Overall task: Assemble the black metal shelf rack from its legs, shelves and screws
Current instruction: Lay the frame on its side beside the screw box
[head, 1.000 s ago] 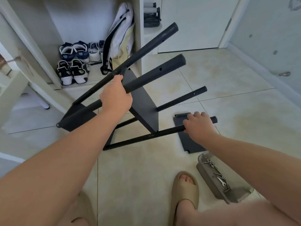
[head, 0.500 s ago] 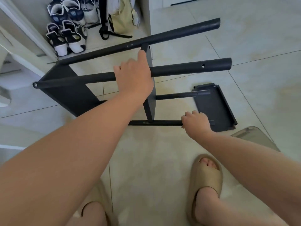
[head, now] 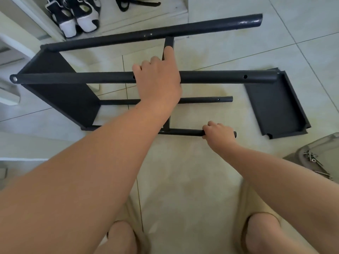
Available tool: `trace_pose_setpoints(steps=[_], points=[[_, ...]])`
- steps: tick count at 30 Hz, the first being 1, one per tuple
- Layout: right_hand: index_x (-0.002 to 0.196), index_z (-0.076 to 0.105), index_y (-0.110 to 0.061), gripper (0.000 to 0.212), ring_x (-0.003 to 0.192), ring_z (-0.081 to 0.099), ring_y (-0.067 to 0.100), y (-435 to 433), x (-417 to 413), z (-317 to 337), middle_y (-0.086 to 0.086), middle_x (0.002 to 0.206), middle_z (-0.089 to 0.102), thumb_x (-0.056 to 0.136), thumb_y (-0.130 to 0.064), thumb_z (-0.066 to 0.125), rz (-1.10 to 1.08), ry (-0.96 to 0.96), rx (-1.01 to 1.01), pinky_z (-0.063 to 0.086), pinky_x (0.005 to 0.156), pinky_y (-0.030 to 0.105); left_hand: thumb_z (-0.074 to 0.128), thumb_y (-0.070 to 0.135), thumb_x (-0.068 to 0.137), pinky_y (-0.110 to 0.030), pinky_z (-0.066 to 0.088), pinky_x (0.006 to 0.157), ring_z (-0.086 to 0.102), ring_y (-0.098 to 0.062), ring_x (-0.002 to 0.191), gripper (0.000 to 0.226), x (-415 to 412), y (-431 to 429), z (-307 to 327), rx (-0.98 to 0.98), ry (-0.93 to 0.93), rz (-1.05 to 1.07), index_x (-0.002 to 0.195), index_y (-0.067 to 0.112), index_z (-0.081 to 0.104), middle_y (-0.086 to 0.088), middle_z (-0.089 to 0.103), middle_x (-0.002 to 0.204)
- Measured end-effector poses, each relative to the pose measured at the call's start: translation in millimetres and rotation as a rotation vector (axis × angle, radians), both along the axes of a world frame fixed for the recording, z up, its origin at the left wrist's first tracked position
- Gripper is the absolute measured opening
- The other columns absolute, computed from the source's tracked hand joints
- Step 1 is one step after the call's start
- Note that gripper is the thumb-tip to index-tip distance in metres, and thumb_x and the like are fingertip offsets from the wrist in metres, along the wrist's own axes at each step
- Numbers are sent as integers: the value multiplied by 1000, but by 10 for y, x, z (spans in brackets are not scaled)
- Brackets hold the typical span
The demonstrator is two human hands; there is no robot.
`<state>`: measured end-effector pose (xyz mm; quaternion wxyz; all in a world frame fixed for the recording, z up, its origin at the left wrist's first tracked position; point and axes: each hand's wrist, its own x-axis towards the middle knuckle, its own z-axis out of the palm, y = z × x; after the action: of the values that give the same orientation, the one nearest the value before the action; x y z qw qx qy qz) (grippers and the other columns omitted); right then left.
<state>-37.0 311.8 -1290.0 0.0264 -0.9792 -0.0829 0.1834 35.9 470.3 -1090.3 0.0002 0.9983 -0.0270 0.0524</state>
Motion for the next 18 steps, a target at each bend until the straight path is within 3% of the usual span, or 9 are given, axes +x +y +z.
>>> trace_pose_setpoints(steps=[6,9,12,18], points=[[114,59,-16,20,93,56,26,97,-120,-206,2,108,53,106,-30,48,-21,-9,38,26,53,33,65,12,84,-37,24,79,43,-25,81,51,16,45,-130,13,-10,-16,128,18,42,-3,50,88],[118,58,-18,17,93,54,26,71,-162,-244,1,108,54,102,-20,52,-43,-8,18,27,53,34,64,9,81,-37,25,78,44,-26,79,52,10,40,-162,12,-17,-9,127,16,42,-4,51,87],[125,56,-19,30,95,53,26,62,-241,-237,1,113,56,98,-9,50,-63,1,30,29,55,34,64,7,78,-37,24,77,43,-26,78,53,-34,29,-189,14,-24,-9,125,16,42,-4,49,86],[145,42,-16,42,125,49,31,75,-381,111,4,148,42,104,-20,46,-52,188,110,48,94,43,62,3,77,-37,26,77,42,-26,79,54,-181,43,-196,-35,1,-21,125,15,41,-6,48,87]])
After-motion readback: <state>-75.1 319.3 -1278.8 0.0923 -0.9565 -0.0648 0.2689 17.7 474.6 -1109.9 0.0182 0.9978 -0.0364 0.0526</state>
